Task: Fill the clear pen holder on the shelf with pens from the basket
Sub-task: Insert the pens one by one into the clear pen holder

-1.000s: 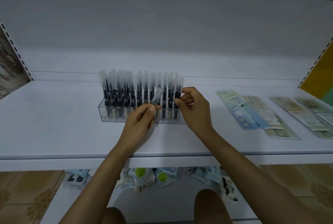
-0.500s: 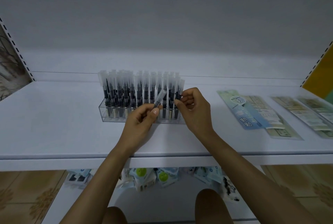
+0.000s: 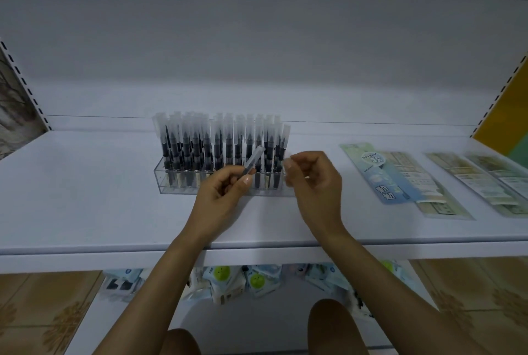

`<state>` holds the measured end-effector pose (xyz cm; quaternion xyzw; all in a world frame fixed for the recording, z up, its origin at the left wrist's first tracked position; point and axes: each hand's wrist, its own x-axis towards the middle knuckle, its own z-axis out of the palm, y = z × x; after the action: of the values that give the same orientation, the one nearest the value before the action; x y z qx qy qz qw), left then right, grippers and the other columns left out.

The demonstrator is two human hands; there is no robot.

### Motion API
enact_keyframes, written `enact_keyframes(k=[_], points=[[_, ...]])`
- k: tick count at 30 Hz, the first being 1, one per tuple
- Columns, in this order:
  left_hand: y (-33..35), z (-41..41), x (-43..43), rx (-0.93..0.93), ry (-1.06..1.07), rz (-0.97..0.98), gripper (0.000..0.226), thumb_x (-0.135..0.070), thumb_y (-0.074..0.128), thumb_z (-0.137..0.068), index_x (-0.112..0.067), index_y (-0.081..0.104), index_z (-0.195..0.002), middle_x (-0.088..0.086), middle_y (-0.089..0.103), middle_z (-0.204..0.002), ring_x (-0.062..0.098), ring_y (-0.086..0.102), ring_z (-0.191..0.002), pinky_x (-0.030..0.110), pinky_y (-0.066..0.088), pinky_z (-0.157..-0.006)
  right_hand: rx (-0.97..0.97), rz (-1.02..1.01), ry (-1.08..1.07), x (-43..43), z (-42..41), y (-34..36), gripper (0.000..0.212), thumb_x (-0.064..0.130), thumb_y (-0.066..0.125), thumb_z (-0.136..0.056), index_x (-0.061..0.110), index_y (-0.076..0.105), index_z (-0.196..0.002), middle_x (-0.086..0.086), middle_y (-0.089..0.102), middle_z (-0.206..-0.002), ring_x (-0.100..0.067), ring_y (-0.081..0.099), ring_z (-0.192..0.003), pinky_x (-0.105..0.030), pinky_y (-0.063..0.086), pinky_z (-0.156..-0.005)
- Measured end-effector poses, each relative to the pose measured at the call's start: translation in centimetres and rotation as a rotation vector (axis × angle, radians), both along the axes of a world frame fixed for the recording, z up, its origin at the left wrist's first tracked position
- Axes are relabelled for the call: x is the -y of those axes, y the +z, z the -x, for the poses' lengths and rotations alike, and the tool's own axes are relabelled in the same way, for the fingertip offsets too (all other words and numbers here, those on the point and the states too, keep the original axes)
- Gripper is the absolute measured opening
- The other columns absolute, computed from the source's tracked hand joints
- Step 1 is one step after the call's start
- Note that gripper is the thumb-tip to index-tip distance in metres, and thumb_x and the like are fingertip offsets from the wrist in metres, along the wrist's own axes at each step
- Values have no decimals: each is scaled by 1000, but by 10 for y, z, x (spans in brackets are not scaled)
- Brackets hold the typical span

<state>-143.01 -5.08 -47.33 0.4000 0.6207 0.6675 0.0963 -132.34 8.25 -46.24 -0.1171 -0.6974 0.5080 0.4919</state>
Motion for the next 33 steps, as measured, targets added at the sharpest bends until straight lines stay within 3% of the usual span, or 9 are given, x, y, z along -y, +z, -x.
enact_keyframes(k=[4,7,13,15,19,23,28,30,33], points=[[-2,1,1,-76,20,1,12,-28,64,-87,-20,68,-95,7,58,-70,6,47,-60,16,39,-56,168,43,144,22,-1,-6,18,34,70,-82,28,63,-98,3,66,-78,-16,64,-73,-43,57,-66],[-5,-2,2,-239,97,44,15,-28,62,-86,-26,67,-100,-8,64,-78,1,56,-71,13,43,-65,232,45,197,30,1,-9,24,34,72,-81,32,64,-104,8,64,-75,-12,62,-73,-38,56,-66],[-5,-7,15,-527,204,165,28,-31,59,-89,-26,68,-115,-7,59,-79,4,54,-72,12,41,-63,168,165,260,35,7,-2,3,12,70,-84,15,70,-85,0,68,-79,-8,62,-72,-30,53,-66],[-2,0,28,-643,267,226,33,-35,58,-89,-24,65,-120,-7,59,-86,2,53,-74,16,44,-65,146,258,290,41,10,4,7,9,67,-86,13,66,-81,-4,68,-79,-11,65,-74,-28,55,-68],[11,27,68,-812,518,323,43,-51,52,-87,-22,64,-117,-7,60,-97,5,52,-81,19,42,-63,57,422,331,43,14,20,1,10,58,-92,9,58,-92,-10,70,-87,-14,69,-74,-26,57,-65],[22,58,98,-702,702,432,53,-64,58,-78,-21,61,-108,-6,60,-100,8,54,-82,27,47,-61,16,446,332,34,10,34,4,14,51,-97,10,51,-95,-7,72,-87,-16,68,-68,-33,59,-65],[23,87,91,-461,573,682,101,-70,65,-57,-18,39,-140,3,53,-133,20,54,-111,38,48,-84,3,448,257,15,3,47,8,9,52,-96,15,51,-102,-7,70,-88,-17,67,-72,-35,60,-62],[22,85,80,-436,482,664,97,-66,71,-58,-20,41,-138,1,54,-133,20,53,-114,35,46,-87,5,439,235,7,3,51,22,6,57,-92,15,51,-112,-9,69,-90,-17,68,-77,-32,59,-64],[24,74,63,-424,440,536,70,-45,81,-67,-20,52,-126,-7,58,-115,11,53,-99,28,40,-81,-2,385,198,-7,5,57,36,4,62,-89,17,51,-121,-10,68,-91,-17,69,-83,-31,59,-67]])
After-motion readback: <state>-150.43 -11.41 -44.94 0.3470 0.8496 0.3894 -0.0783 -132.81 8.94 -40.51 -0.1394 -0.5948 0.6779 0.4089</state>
